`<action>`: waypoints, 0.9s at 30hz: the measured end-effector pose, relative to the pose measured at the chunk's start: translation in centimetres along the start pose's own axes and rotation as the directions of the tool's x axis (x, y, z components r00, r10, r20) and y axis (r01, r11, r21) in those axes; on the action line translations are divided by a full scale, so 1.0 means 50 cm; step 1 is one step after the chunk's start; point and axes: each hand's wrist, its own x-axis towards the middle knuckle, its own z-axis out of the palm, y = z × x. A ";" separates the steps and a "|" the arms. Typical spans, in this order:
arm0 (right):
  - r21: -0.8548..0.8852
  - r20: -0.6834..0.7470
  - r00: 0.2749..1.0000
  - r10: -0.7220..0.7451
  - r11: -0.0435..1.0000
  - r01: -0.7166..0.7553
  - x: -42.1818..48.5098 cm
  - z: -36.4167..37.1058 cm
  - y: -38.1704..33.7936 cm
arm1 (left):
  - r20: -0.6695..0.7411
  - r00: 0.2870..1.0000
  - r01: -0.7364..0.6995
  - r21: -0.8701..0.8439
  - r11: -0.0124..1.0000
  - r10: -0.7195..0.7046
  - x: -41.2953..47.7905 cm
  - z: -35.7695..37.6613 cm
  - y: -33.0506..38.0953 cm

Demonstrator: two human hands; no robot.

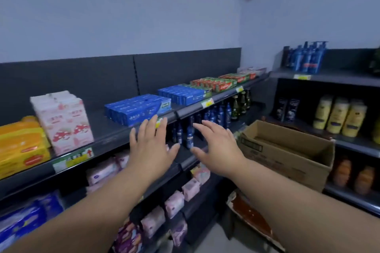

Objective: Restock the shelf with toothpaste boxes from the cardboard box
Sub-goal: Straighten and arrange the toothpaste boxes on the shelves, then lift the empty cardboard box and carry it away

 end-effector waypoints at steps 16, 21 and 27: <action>-0.077 -0.148 0.901 0.408 0.904 -0.422 -0.126 -0.142 0.467 | 0.103 0.942 -0.278 -0.292 0.915 0.319 0.130 0.231 0.473; -0.076 -0.202 0.815 0.543 0.821 -0.566 -0.086 -0.105 0.569 | 0.139 0.909 -0.331 -0.335 0.882 0.394 0.214 0.331 0.531; -0.079 -0.216 0.690 0.691 0.692 -0.717 0.004 -0.050 0.682 | 0.223 0.851 -0.373 -0.380 0.846 0.475 0.358 0.466 0.557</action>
